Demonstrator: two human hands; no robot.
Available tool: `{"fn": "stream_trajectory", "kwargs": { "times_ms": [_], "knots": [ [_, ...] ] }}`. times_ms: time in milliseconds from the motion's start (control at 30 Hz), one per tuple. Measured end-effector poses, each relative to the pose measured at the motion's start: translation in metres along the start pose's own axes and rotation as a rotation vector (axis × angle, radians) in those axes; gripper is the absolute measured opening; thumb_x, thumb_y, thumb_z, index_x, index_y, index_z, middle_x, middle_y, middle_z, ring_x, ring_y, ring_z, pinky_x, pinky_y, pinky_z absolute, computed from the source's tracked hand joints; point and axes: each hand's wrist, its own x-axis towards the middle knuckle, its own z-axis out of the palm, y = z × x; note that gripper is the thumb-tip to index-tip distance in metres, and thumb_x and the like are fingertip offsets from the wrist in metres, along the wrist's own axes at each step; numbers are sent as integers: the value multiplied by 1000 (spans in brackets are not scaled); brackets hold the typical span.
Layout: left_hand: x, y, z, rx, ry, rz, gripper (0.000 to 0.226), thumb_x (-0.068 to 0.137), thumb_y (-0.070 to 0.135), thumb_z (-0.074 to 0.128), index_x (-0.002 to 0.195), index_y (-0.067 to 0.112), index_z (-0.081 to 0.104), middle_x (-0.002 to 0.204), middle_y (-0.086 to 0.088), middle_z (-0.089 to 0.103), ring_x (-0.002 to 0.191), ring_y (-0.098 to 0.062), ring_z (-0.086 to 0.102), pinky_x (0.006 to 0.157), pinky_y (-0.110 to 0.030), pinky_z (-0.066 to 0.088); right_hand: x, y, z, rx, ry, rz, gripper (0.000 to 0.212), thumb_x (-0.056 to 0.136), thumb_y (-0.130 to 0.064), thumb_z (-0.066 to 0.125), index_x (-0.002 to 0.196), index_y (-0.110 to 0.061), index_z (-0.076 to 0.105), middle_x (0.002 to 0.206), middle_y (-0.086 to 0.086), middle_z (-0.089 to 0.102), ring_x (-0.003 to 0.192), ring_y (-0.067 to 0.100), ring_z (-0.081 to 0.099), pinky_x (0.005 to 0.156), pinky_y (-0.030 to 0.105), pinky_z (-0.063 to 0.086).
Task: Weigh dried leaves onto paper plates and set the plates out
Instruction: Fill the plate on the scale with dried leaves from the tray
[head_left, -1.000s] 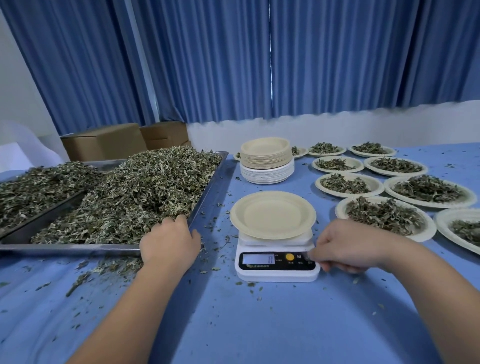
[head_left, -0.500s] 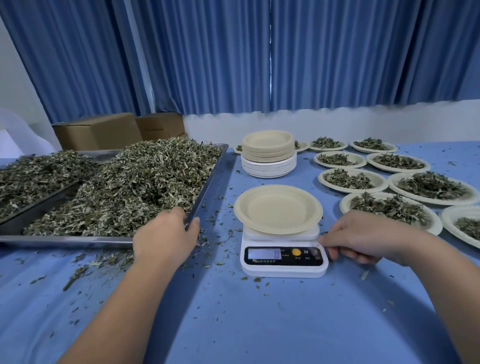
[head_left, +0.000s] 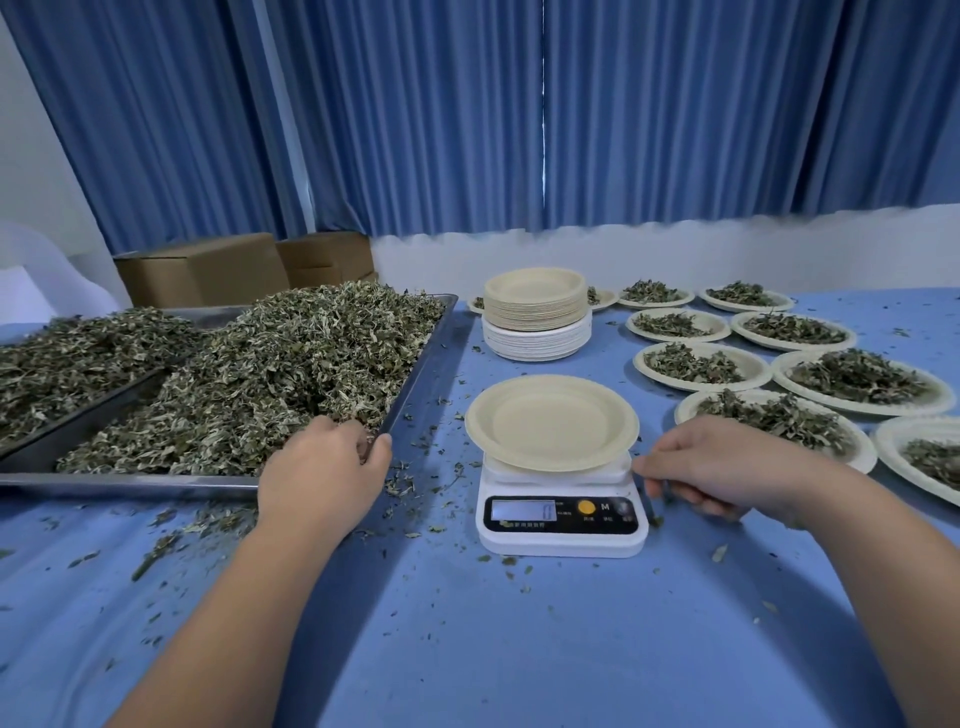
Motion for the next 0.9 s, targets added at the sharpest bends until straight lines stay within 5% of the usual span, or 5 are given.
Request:
{"fn": "stream_trajectory", "kwargs": {
  "times_ms": [233,467,700,900],
  "knots": [
    [-4,5,0,262,-143,30,51,97,61,24,111,21,53,89,0,56,80,-24,60,64,-32,45,-1,-1,0,8,7,-42,35,90,-37,62,64,-14,68,50,3,43,40,15,33,39,18,26],
    [0,-2,-4,296,-133,86,42,96,62,28,84,26,45,63,9,48,57,-15,48,47,-24,32,-4,-3,1,-4,39,-56,35,91,-36,61,66,-13,69,49,1,44,40,15,33,39,17,27],
    [9,-13,-11,132,-177,114,47,91,69,34,91,26,54,59,6,55,54,-11,53,47,-24,37,-4,-4,1,-2,61,-72,35,90,-36,63,61,-17,70,46,0,46,39,14,35,39,16,28],
    [21,-23,-15,-111,-253,125,35,92,59,45,79,29,56,45,0,56,29,-4,38,39,-21,29,-4,-5,2,-22,62,-72,34,89,-39,63,63,-18,71,48,0,48,40,14,36,39,18,29]
  ]
}}
